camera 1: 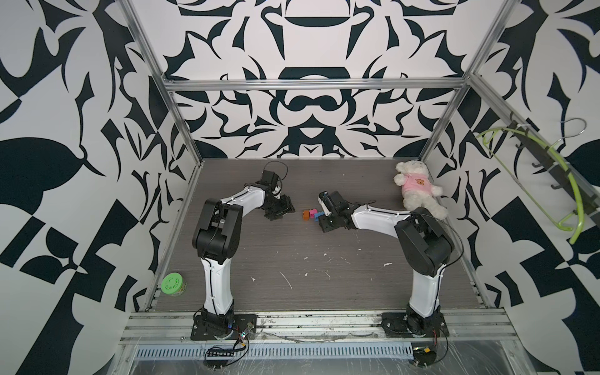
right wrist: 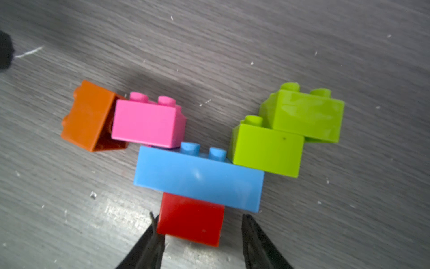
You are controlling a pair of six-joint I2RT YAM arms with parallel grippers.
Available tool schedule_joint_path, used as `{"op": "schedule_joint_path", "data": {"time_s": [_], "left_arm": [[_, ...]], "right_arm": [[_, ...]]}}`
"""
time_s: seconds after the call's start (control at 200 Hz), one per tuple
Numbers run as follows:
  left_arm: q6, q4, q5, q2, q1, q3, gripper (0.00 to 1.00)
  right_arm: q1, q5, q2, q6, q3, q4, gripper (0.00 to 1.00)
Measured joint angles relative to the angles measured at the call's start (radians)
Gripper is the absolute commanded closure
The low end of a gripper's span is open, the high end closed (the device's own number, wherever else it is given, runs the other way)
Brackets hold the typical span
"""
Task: Assemble the letter v with lego
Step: Adjust the lego brick at the center of the board.
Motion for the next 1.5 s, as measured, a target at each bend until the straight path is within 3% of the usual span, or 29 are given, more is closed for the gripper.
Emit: {"op": "schedule_joint_path", "data": {"time_s": [0.42,0.55,0.87,1.175,1.34,1.45,1.5], "left_arm": [[0.0,0.007,0.002,0.0,0.003,-0.003,0.35],[0.0,0.009,0.003,0.0,0.008,-0.004,0.35],[0.0,0.029,0.021,-0.002,0.019,-0.021,0.35],[-0.01,0.032,0.017,-0.033,0.012,-0.053,0.36],[-0.026,0.025,0.001,-0.054,-0.027,-0.055,0.39],[-0.031,0.001,-0.003,-0.032,-0.053,-0.01,0.41],[-0.033,-0.006,-0.003,-0.013,-0.061,0.019,0.42]], "right_arm": [[0.013,0.056,0.022,0.017,0.053,-0.001,0.57],[0.013,0.066,0.032,0.02,0.056,-0.002,0.65],[0.023,0.085,0.031,0.026,0.058,-0.013,0.69],[0.095,0.1,-0.129,0.032,-0.142,-0.023,0.69],[0.099,0.093,-0.209,-0.003,-0.229,-0.035,0.62],[0.095,0.106,-0.23,-0.042,-0.241,-0.058,0.4],[0.092,0.114,-0.233,-0.075,-0.241,-0.064,0.38]]}}
